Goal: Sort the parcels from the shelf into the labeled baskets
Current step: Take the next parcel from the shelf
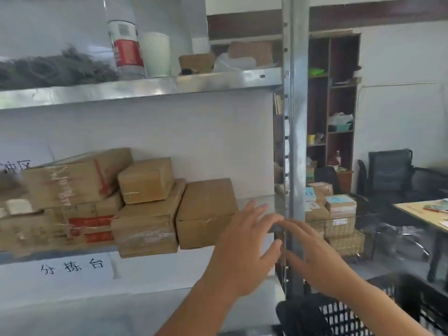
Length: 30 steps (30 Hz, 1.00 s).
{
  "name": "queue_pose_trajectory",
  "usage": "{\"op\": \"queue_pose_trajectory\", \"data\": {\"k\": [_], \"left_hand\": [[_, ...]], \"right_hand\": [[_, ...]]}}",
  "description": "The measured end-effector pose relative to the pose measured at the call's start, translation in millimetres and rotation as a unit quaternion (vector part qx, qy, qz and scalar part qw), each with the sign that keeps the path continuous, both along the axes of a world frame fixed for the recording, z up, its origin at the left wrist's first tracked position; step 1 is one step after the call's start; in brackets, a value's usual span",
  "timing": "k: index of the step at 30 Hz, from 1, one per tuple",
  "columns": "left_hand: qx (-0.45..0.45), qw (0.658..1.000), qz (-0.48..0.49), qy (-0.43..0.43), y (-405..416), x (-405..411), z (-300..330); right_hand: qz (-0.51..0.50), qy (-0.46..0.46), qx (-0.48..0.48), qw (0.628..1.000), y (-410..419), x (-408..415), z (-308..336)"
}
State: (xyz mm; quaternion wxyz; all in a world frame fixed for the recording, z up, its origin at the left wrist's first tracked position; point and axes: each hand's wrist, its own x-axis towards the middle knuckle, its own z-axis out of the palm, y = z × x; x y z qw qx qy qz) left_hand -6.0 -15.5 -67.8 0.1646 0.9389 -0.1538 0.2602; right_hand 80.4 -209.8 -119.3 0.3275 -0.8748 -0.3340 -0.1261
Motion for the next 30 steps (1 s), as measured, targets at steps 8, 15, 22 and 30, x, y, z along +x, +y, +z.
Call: {"op": "queue_pose_trajectory", "data": {"k": [8,15,22,30], "left_hand": [[-0.044,0.989,0.135,-0.04,88.3,-20.8,50.0],[-0.024,0.985,0.172,0.021,106.2,-11.4,61.8],[-0.049,0.981,0.172,0.081,108.1,28.7,41.2],[-0.063,0.974,0.18,0.124,92.2,43.7,34.7]], "right_hand": [[0.036,0.108,0.16,0.98,85.4,19.1,59.2],[0.018,0.265,0.157,0.951,145.4,46.4,84.9],[-0.069,0.467,0.247,0.846,160.5,42.1,77.0],[-0.106,0.335,0.395,0.849,156.5,9.5,63.6]]}}
